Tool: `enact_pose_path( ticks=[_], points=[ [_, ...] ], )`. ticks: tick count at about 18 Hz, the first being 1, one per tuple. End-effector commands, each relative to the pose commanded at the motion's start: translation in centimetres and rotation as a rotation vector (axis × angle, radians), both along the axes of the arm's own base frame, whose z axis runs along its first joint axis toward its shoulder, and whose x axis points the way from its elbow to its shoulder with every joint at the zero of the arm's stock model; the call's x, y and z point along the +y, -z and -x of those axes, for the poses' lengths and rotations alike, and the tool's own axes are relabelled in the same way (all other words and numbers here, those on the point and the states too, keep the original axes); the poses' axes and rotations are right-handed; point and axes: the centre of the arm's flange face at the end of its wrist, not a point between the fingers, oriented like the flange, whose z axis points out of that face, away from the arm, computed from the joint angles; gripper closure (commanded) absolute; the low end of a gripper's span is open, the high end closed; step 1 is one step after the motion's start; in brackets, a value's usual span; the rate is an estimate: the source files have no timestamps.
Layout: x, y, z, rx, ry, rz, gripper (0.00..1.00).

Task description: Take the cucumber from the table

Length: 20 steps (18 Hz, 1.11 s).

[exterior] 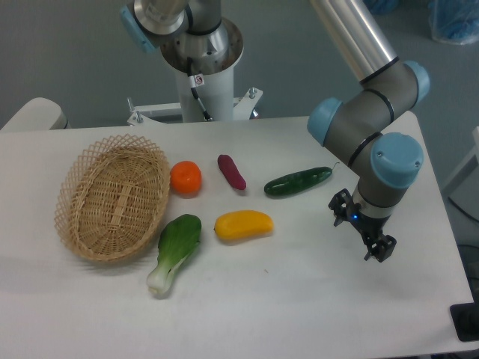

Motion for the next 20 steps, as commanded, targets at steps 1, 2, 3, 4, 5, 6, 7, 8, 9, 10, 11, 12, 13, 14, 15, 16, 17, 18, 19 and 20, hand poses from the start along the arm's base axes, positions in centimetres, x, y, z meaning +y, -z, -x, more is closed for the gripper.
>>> enact_pose_path(
  ticks=[1,2,3,4,5,6,7,8,9,10,11,12,13,14,15,16,17,18,19,20],
  points=[
    [-0.1,0.1,0.1,-0.001,0.0,0.001,0.0],
    [-0.1,0.1,0.0,-0.001,0.002,0.001,0.0],
    [0.0,0.0,0.2,0.002,0.002,-0.001,0.0],
    [-0.1,0.0,0.2,0.002,0.0,-0.001,0.0],
    [-0.1,-0.2,0.3,0.004,0.0,-0.002,0.0],
    [-0.3,-0.3,0.6,0.008,-0.005,-0.004,0.0],
    [-0.5,-0.4,0.9,0.009,-0.008,-0.006,0.0],
    [-0.7,-0.3,1.0,0.01,-0.012,-0.005,0.0],
    [-0.7,-0.2,1.0,0.007,-0.012,-0.003,0.0],
    [-0.6,-0.2,1.1,0.006,-0.014,-0.005,0.0],
    [-0.6,0.0,1.1,0.004,-0.014,-0.003,0.0],
    [-0.7,0.0,1.0,0.002,-0.015,-0.003,0.0],
    [-0.8,0.2,1.0,-0.001,-0.017,-0.001,0.0],
    [-0.8,0.1,1.0,-0.001,-0.015,-0.001,0.0],
    [-0.9,0.3,0.7,-0.005,-0.015,0.001,0.0],
    [-1.0,0.3,0.5,-0.007,-0.015,0.003,0.0],
    [-1.4,0.5,0.3,-0.014,-0.018,0.005,0.0],
    [-2.1,0.8,-0.2,-0.024,-0.023,0.009,0.0],
    [-2.7,0.6,-0.5,-0.027,-0.026,0.01,0.0],
    [-3.3,0.9,-0.8,-0.035,-0.009,0.015,0.0]
  ],
)
